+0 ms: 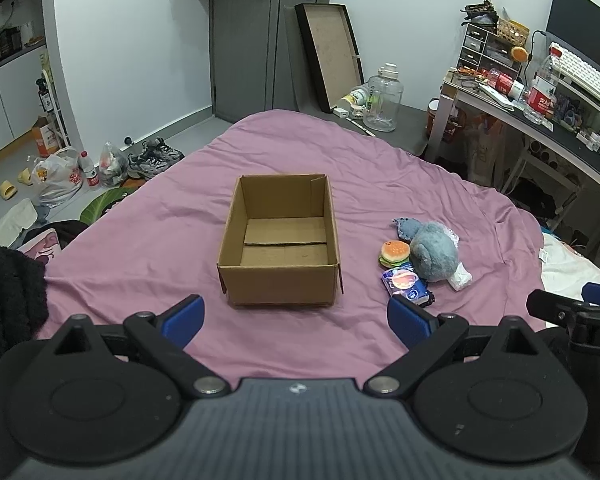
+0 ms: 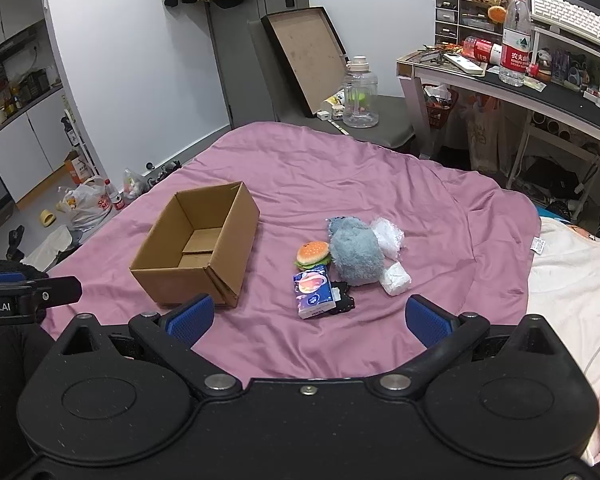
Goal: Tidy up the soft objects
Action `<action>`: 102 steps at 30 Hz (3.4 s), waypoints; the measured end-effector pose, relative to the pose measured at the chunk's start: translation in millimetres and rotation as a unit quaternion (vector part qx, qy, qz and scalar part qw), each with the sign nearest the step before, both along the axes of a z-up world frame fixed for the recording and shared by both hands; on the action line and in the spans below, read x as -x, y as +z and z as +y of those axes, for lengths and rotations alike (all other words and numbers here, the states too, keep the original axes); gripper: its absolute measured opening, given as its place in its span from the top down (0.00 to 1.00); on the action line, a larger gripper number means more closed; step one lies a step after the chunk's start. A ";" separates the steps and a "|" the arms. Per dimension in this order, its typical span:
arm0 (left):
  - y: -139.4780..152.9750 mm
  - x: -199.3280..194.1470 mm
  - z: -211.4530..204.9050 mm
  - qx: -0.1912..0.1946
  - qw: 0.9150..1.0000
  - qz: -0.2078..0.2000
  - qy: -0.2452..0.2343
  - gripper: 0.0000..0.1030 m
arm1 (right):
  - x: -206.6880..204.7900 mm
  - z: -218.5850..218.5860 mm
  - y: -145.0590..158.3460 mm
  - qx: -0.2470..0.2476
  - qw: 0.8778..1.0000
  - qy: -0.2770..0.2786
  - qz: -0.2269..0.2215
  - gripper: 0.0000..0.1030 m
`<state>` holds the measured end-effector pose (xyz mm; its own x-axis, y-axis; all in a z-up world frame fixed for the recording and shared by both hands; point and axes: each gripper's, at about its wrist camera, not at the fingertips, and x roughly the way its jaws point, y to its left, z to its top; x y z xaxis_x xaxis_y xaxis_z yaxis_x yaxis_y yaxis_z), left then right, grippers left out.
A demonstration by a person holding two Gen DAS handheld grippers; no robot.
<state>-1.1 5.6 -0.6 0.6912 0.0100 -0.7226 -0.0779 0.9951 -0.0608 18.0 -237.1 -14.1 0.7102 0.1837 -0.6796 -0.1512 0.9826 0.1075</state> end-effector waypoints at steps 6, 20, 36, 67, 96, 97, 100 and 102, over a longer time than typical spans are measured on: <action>0.2 -0.4 -1.2 -0.001 1.000 0.001 -0.001 0.06 | -0.6 2.0 1.1 0.001 1.000 0.001 0.001 0.00; -2.4 -4.9 2.3 0.001 1.000 0.013 0.006 0.06 | -3.9 4.5 -1.6 0.003 1.000 0.001 0.006 0.00; -18.9 -37.0 -9.5 0.001 0.999 0.040 -0.011 0.06 | -29.0 -5.4 -25.8 -0.010 0.999 -0.012 0.032 0.00; -68.6 -136.0 -73.1 0.073 0.996 0.034 -0.038 0.08 | -120.0 -80.9 -104.4 -0.179 0.975 -0.115 0.064 0.23; -178.7 -241.9 -124.6 0.191 0.973 0.127 -0.003 0.57 | -210.9 -126.8 -203.9 -0.372 0.909 -0.143 0.126 0.63; -181.6 -244.9 -126.0 0.193 0.973 0.129 -0.002 0.57 | -212.3 -126.1 -205.5 -0.371 0.908 -0.142 0.129 0.63; -188.1 -251.2 -127.7 0.202 0.971 0.127 0.000 0.57 | -215.5 -125.8 -209.5 -0.366 0.909 -0.148 0.134 0.63; -190.8 -254.0 -128.4 0.208 0.970 0.126 0.001 0.57 | -217.1 -124.6 -211.0 -0.361 0.910 -0.151 0.135 0.63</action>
